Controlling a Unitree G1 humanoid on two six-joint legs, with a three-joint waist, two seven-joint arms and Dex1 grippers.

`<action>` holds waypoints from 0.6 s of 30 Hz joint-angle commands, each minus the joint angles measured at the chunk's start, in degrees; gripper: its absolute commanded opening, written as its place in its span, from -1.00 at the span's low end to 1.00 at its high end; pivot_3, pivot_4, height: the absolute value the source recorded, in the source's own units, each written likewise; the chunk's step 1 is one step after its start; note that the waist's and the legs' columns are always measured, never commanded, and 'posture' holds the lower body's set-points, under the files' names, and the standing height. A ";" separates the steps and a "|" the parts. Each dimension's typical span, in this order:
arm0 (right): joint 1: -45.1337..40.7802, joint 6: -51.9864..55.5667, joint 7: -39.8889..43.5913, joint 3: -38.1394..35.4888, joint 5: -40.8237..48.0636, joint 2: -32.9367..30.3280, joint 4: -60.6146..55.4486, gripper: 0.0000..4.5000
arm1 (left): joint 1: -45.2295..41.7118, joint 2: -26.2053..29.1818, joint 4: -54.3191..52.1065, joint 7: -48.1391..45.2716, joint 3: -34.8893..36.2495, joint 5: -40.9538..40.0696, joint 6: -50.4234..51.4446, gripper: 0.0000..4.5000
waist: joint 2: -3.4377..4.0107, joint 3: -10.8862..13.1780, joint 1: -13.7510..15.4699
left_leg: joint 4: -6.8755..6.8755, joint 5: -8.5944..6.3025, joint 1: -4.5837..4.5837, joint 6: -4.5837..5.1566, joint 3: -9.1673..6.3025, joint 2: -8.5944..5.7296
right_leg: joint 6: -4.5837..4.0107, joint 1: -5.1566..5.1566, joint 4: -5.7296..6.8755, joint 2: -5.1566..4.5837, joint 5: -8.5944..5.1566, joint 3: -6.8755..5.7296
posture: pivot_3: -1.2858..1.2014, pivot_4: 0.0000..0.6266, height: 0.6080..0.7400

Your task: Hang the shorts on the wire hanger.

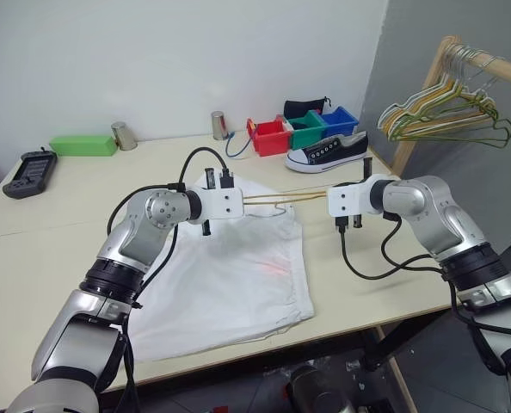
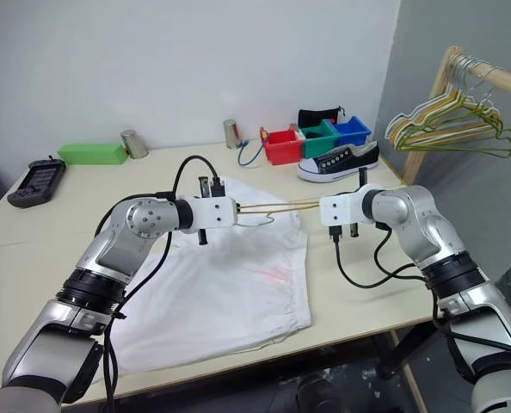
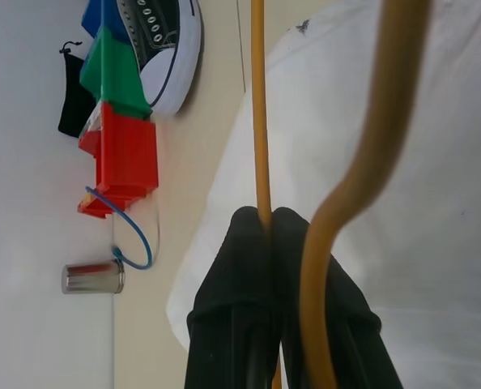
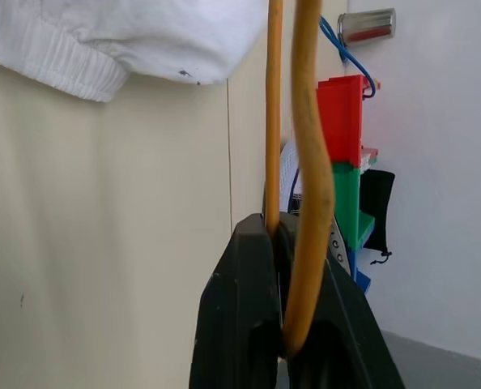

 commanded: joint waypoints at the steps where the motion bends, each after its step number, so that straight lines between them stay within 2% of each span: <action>1: -0.54 -0.22 -0.73 -0.52 -0.61 -0.41 -0.75 -0.98 | -2.07 0.51 -0.18 1.13 0.13 0.23 -2.13 -1.00 | 0.00 0.00 0.01 | 0.00 0.00 0.00 0.00 0.00 0.00 | 0.00 0.00 0.00 0.00 0.00 0.00 | -0.22 -0.95 1.00; 3: -0.34 -0.19 -1.00 -0.65 -0.45 -0.23 -0.86 -1.00 | -1.91 0.50 0.03 0.72 0.43 -0.53 -2.65 -0.77 | 0.00 0.00 0.01 | 0.00 0.00 0.00 0.00 0.00 0.00 | 0.00 0.00 0.00 0.00 0.00 0.00 | -0.22 -0.95 1.00; 4: -0.16 0.00 -0.75 -0.71 -0.16 -0.14 -1.00 -1.00 | -1.80 0.43 0.14 0.83 0.78 -1.09 -3.29 -0.72 | 0.00 0.00 0.01 | 0.00 0.00 0.00 0.00 0.00 0.00 | 0.00 0.00 0.00 0.00 0.00 0.00 | -0.22 -0.95 1.00; 12: 1.16 1.24 0.08 -1.28 1.11 -0.22 -1.58 -1.00 | -2.16 1.09 2.40 2.24 3.73 -5.36 -8.02 0.05 | 0.00 0.00 0.02 | 0.00 0.00 0.00 0.00 0.00 0.00 | 0.00 0.00 0.00 0.00 0.00 0.00 | -0.21 -0.95 1.00; 18: 3.51 3.68 0.95 -4.10 4.43 -1.85 -0.43 -1.00 | -0.39 2.30 -0.88 0.05 7.31 -12.07 -8.65 0.55 | 0.00 0.00 0.09 | 0.00 0.00 -0.01 0.00 0.00 0.00 | 0.00 0.00 0.00 0.00 0.00 -0.01 | -0.21 -0.97 1.00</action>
